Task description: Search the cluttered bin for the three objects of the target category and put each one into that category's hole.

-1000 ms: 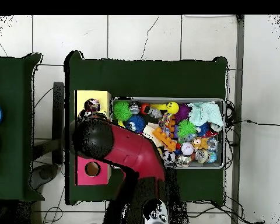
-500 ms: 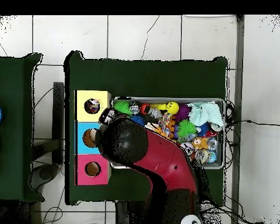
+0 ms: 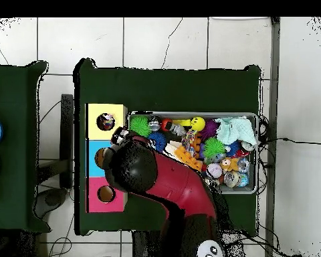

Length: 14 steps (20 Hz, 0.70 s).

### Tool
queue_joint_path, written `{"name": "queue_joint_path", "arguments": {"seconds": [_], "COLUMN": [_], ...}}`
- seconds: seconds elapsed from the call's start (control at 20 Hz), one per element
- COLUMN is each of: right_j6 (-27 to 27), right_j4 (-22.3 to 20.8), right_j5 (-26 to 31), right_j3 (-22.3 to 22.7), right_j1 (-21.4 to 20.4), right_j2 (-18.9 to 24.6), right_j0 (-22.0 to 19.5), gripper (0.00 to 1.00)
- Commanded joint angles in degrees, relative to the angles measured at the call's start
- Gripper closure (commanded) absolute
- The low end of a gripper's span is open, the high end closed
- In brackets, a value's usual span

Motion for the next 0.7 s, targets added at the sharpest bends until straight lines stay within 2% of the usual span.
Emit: {"name": "queue_joint_path", "arguments": {"seconds": [0.05, 0.2, 0.35, 0.55, 0.7], "right_j6": [0.4, -2.4, -4.2, -7.5, -8.6], "right_j4": [-6.8, -9.6, -13.5, -17.8, -21.6], "right_j5": [-6.5, -8.4, -8.5, -6.2, -5.7], "right_j3": [5.4, 5.6, 6.2, 6.8, 6.5], "right_j1": [4.8, 6.3, 6.0, 5.5, 7.2], "right_j2": [7.5, 11.2, 13.7, 18.1, 21.0], "right_j0": [-3.4, -8.0, -11.7, -18.8, -23.8], "gripper": [1.00, 1.00, 1.00, 1.00, 1.00]}}
